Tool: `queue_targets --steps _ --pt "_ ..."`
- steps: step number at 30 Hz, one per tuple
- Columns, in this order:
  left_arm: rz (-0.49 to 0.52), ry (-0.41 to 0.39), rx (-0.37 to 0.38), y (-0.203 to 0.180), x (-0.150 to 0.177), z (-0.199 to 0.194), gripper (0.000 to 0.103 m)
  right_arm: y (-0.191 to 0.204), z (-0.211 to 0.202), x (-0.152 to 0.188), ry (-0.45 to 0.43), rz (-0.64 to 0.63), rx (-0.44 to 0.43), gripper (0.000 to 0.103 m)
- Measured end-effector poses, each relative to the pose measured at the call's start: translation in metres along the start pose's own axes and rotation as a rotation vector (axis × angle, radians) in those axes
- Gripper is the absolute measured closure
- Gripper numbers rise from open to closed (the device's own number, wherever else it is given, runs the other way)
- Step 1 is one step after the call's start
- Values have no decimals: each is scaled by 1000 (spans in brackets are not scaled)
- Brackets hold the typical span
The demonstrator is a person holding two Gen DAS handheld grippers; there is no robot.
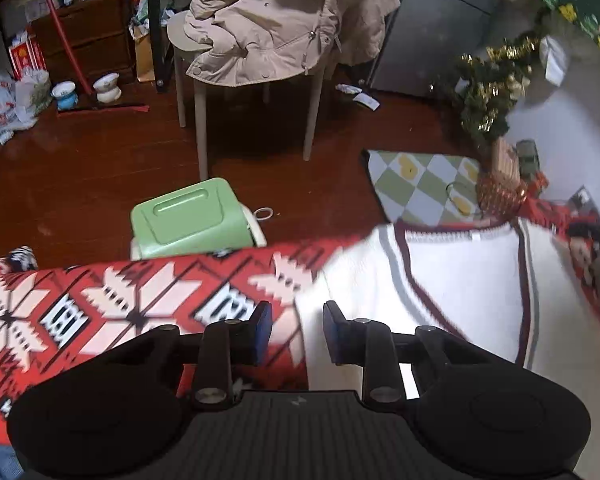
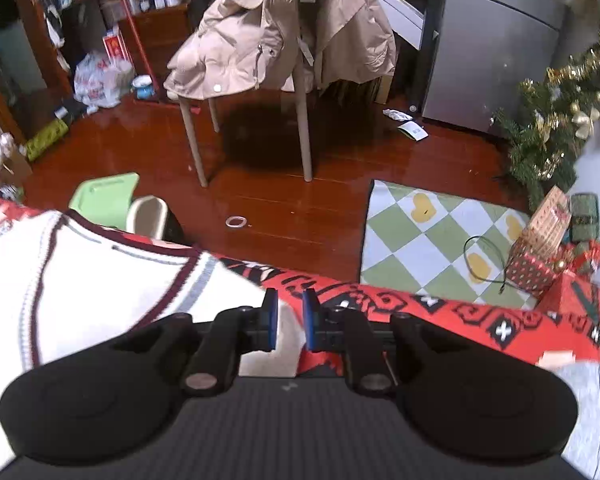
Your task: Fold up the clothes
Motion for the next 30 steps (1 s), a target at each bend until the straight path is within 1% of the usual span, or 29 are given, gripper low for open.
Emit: queue_targets --steps 8,14,15,16,18,20,21,22,25,27,28,30 --pt "19 30 40 1 -18 26 76 5 -14 20 34 54 -51 88" --pt "160 36 8 -22 -13 28 77 9 -12 31 66 71 -76 88" --pt "166 39 11 -24 -13 28 82 10 -11 32 70 68 -78 88" --pt "170 41 12 -25 -14 28 93 10 -10 32 70 66 -77 88" --pt "184 38 -1 -28 -14 28 94 9 -10 32 67 68 -74 88" --pt "234 7 -69 -34 -12 23 94 8 -11 30 60 72 -72 88" --pt "244 -15 -100 -34 -11 21 94 8 -11 29 56 74 -71 88" --pt "236 -24 -115 -31 -12 19 94 7 -10 28 55 72 -68 88" --pt "215 -18 -137 -25 -10 24 94 3 -6 24 57 61 -54 88" --pt "243 -30 -151 -29 -8 26 94 -1 -3 22 57 64 -42 88" --pt "245 -32 -155 -29 -9 26 88 -2 -3 20 53 68 -38 88" --pt "197 -34 -144 -23 -13 24 83 -1 -6 17 40 72 -44 88"
Point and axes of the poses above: each gripper's, at about its wrist camera, not at the fingertips, and z roughly the way its jaws point, y to its left, x to its underside, the point moved 1 cm from there along z, roughly the way its jaws point, and after that the axes turned 2 degrees about z, right-handed, at the moved point
